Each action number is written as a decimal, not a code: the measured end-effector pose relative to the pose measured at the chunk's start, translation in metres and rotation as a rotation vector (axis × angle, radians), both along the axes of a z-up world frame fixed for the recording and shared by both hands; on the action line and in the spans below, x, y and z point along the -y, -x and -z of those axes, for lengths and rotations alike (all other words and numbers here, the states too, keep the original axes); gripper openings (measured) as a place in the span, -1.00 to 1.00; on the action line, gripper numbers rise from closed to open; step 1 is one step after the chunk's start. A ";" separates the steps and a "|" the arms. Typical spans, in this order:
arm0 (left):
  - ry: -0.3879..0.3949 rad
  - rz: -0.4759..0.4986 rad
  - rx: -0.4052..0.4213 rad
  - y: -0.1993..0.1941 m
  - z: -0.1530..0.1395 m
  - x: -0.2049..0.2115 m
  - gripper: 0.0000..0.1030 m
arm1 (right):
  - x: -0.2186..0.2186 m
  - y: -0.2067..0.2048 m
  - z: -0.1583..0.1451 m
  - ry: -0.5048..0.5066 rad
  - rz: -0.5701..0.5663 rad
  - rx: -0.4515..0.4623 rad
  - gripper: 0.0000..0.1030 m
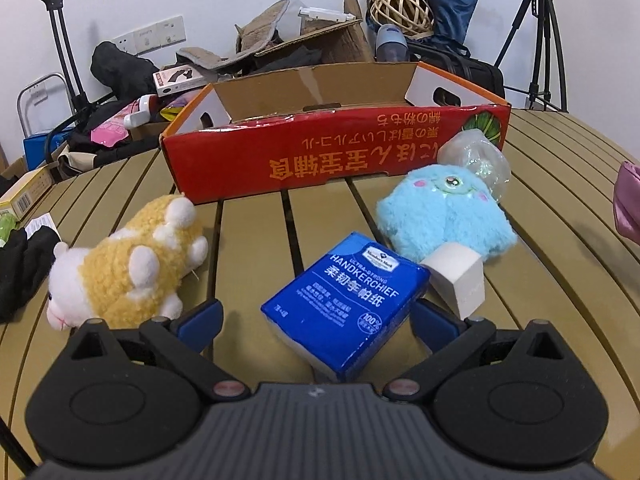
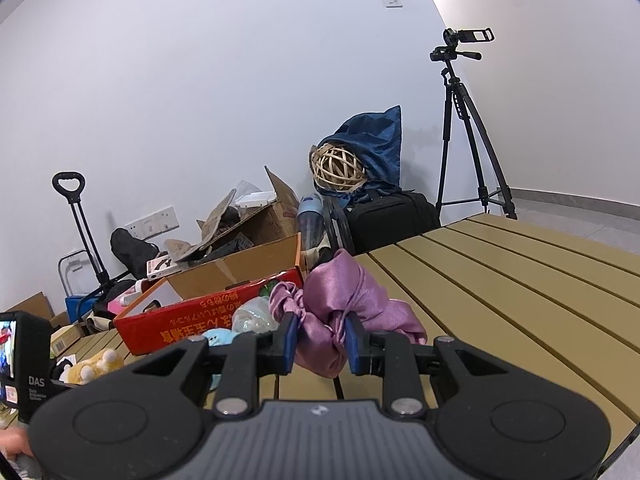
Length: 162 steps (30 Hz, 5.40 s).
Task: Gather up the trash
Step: 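Grasp the blue handkerchief box with the left tool while the right tool holds the bow, then carry the bow and tissue box with both tools down over the black bin, then open the right tool to drop the bow into the bin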
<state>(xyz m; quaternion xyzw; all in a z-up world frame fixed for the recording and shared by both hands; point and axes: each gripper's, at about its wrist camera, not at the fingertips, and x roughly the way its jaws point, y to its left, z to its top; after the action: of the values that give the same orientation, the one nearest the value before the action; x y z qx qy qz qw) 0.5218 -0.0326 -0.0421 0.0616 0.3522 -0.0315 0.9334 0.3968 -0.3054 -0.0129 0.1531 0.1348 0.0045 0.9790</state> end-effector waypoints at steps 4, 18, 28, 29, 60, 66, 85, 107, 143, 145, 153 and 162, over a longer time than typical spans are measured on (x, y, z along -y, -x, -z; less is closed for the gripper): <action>0.049 0.005 -0.005 0.001 0.001 -0.004 0.60 | 0.000 -0.002 0.001 0.001 -0.001 -0.007 -0.54; 0.046 -0.010 0.102 0.032 -0.010 -0.002 0.35 | -0.004 -0.004 0.002 -0.002 -0.024 -0.011 -0.54; 0.092 -0.032 0.144 0.066 -0.028 -0.009 0.35 | -0.005 0.007 -0.002 0.018 -0.054 0.008 -0.54; 0.094 -0.033 0.150 0.070 -0.030 -0.009 0.35 | -0.005 0.009 -0.003 0.024 -0.059 0.011 -0.54; 0.128 -0.124 0.257 0.236 -0.058 -0.006 0.35 | 0.009 0.111 -0.019 0.084 -0.190 0.085 -0.54; 0.129 -0.150 0.258 0.265 -0.057 -0.013 0.35 | 0.000 0.134 -0.011 0.083 -0.240 0.077 -0.54; 0.142 -0.213 0.151 0.344 -0.011 -0.051 0.35 | -0.031 0.210 0.030 0.104 -0.367 -0.017 -0.54; 0.162 -0.274 0.003 0.362 0.058 -0.090 0.34 | -0.122 0.210 0.107 0.304 -0.571 -0.304 -0.54; 0.139 -0.316 -0.030 0.326 0.074 -0.111 0.34 | -0.178 0.132 0.159 0.325 -0.596 -0.468 0.27; 0.138 -0.314 -0.035 0.326 0.075 -0.111 0.34 | -0.177 0.133 0.158 0.334 -0.580 -0.463 0.68; 0.133 -0.311 -0.045 0.326 0.078 -0.109 0.34 | -0.170 0.128 0.164 0.336 -0.540 -0.528 1.00; 0.122 -0.284 -0.071 0.323 0.084 -0.101 0.34 | -0.162 0.127 0.164 0.344 -0.506 -0.569 1.00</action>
<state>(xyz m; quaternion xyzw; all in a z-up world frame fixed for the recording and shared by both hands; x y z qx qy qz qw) 0.1990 0.0680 -0.1259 -0.0470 0.3874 0.0772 0.9175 0.2697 -0.1430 -0.1770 -0.0553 0.4320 0.1800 0.8820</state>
